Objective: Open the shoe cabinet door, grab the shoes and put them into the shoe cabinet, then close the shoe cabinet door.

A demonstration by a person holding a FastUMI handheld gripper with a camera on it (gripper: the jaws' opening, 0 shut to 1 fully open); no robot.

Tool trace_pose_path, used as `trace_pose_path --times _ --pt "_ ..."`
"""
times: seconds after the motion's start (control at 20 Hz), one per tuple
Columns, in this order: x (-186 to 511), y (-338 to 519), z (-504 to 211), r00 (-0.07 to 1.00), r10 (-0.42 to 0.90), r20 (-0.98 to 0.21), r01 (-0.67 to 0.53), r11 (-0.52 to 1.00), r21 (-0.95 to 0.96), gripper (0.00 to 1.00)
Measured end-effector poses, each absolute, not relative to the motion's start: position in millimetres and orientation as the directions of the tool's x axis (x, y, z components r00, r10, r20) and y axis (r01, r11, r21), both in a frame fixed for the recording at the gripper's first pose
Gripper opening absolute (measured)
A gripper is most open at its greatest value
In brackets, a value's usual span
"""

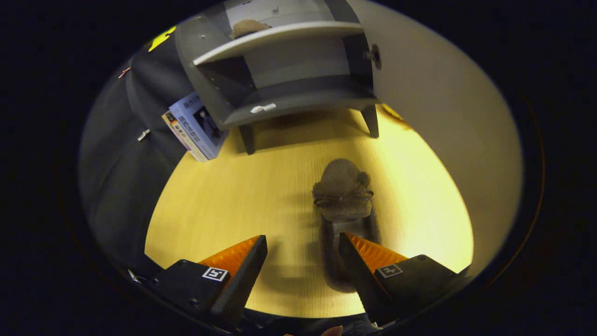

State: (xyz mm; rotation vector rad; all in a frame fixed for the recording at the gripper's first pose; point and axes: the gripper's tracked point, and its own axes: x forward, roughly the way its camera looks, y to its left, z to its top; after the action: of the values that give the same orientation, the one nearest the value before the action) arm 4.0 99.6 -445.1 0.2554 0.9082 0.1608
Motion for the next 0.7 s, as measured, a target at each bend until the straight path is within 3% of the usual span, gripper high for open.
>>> trace_pose_path --times 0.1,0.4,0.6,0.7 --pt "20.4 99.5 -465.0 0.628 0.203 -0.751 -0.001 0.965 0.261 0.97" --pt "84.9 83.9 -489.0 0.744 0.023 -0.668 0.091 0.987 0.136 0.56" --pt "89.4 80.4 -479.6 0.782 0.03 -0.622 0.064 0.99 0.128 0.07" --pt "87.9 72.9 -463.4 0.804 0.016 -0.595 0.056 0.993 0.103 0.07"
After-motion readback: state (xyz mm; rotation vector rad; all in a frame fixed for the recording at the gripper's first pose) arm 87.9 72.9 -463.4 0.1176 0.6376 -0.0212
